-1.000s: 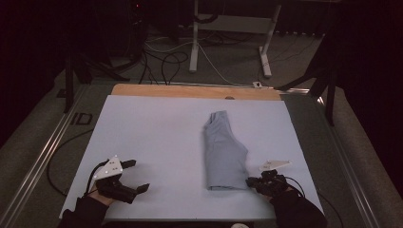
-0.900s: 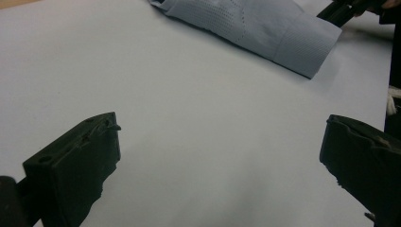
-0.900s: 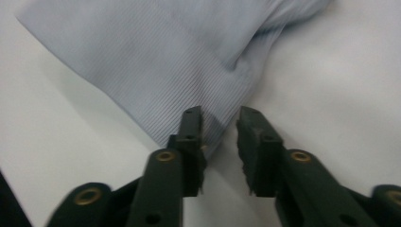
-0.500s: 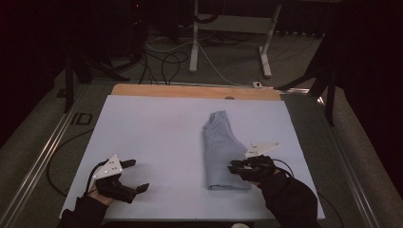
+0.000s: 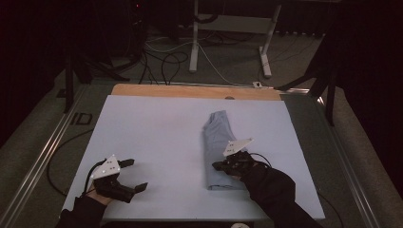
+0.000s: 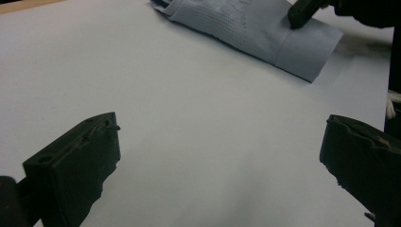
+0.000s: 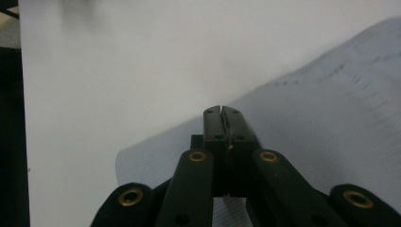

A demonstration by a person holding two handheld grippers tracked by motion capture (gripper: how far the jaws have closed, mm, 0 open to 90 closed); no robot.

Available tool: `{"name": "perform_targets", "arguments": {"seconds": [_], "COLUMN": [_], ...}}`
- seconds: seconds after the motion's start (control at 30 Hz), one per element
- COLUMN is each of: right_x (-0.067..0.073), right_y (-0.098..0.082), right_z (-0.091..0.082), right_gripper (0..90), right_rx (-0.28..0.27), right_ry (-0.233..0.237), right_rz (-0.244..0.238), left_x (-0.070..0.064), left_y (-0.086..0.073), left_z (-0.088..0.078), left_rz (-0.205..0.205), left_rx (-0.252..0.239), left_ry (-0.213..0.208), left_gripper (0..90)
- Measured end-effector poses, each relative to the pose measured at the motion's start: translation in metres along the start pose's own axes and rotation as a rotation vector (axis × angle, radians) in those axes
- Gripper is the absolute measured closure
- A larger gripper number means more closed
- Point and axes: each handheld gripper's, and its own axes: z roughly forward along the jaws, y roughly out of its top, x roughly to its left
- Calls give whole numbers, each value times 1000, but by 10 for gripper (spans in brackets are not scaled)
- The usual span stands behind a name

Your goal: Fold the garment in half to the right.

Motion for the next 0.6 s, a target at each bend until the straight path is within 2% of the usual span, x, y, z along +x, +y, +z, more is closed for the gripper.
{"name": "perform_targets", "arguments": {"seconds": [0.17, 0.33, 0.4, 0.43, 0.47, 0.5, 0.57, 0.6], "right_x": [0, 5, 7, 6, 8, 6, 9, 9], "right_y": [-8, -20, -23, -24, -25, -26, -27, -28], "right_z": [4, 11, 12, 12, 12, 12, 12, 12], "right_gripper": [900, 900, 900, 900, 900, 900, 900, 900], "right_rx": [22, 73, 81, 83, 88, 84, 85, 83], "right_ry": [26, 44, 51, 55, 50, 55, 49, 58], "right_rz": [9, -2, 26, -11, -3, -32, -14, -38], "left_x": [0, 1, 0, 0, 0, 0, 0, 0], "left_y": [0, 0, -1, 0, 0, -1, -1, -1], "left_z": [1, 1, 1, 1, 1, 1, 1, 1], "left_rz": [0, -4, 1, 4, 5, 0, 2, 4], "left_rx": [1, 1, 2, 5, 5, 3, 3, 5], "left_ry": [-3, -6, -6, -6, -5, -6, -4, -6], "left_gripper": [3, 3, 3, 3, 3, 3, 3, 3]}}
